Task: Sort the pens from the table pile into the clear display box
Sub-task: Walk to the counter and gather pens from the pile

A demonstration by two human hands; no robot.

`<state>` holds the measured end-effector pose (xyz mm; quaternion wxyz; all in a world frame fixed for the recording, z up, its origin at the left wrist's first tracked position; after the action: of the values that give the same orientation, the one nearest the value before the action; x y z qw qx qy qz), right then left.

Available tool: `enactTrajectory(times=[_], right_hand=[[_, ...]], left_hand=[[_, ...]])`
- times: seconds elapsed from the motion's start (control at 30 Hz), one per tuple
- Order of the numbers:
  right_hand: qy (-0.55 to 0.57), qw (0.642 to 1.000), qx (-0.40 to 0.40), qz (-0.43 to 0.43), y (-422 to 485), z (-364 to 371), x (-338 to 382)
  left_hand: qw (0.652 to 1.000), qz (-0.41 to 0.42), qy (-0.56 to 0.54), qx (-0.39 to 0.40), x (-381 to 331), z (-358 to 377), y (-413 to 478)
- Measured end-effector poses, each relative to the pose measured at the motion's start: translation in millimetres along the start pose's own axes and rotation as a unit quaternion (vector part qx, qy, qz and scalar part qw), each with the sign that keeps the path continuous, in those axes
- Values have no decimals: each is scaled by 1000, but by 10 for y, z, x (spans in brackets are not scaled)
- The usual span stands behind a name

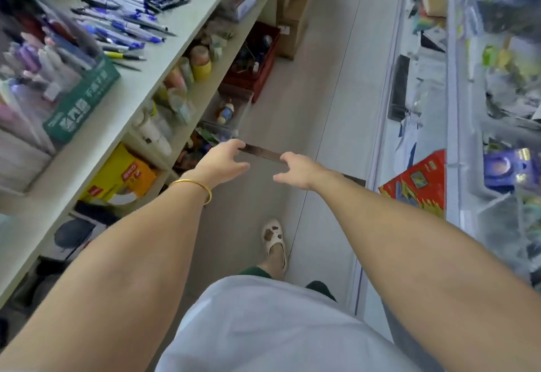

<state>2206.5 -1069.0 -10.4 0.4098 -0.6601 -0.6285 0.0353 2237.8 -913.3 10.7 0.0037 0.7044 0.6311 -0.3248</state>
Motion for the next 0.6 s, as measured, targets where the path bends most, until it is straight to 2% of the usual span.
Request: enactTrajectory(times=[0.2,0.33,0.6], right_hand=[[-4,1000,7,-5,1084,-863,144],[-23,999,28,-31,1671,-1234,411],[-131,965,88,-210,2803,-1822,1618]], left_hand=[[1000,-10,-15,-12,-277,-496,1231],[998,-52,-30,-24,-158,-848,1723],[974,-157,-104,-127,332,-1773,2360]])
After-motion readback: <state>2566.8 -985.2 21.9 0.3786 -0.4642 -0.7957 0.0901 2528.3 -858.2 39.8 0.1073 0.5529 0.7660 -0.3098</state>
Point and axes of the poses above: each hand's wrist, its own y-axis towards the middle knuckle, its own z-axis out of the palm, x = y × z, the point moved 10 cm from there along y, towards the middle knuckle, and after that the axes turned 4 degrees about y, right-handed, at the moved point
